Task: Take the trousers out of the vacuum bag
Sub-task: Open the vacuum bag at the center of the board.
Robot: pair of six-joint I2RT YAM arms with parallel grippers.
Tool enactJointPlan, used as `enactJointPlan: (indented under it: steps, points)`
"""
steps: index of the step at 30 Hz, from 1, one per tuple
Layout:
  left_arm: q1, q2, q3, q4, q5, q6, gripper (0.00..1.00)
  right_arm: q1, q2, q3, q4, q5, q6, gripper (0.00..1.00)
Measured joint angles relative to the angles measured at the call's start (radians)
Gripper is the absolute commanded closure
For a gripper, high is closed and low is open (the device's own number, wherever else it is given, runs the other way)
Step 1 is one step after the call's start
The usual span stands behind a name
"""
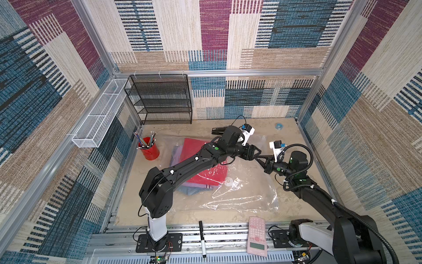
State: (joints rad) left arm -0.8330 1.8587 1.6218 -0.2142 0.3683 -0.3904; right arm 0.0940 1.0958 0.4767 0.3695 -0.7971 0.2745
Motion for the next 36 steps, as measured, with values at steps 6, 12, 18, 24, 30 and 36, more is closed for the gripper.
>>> enactJointPlan:
  steps: [6,12,18,24,30,36]
  points:
    - [-0.029,-0.088,-0.129,-0.048,-0.071,-0.004,0.37,0.006,-0.018,0.0,-0.001,0.032,0.017,1.0]
    - [-0.1,-0.276,-0.391,0.087,-0.163,-0.026,0.33,0.006,0.047,0.048,0.034,0.018,0.143,1.0]
    - [-0.18,-0.259,-0.439,0.19,-0.239,-0.082,0.28,0.031,0.066,0.103,0.107,0.005,0.314,1.0]
    - [-0.243,-0.2,-0.43,0.296,-0.296,-0.151,0.25,0.068,0.02,0.141,0.104,0.052,0.379,1.0]
    - [-0.271,-0.171,-0.426,0.377,-0.395,-0.228,0.21,0.082,-0.009,0.135,0.089,0.101,0.393,1.0]
    - [-0.297,-0.124,-0.371,0.391,-0.547,-0.267,0.22,0.107,-0.005,0.109,0.106,0.126,0.41,1.0]
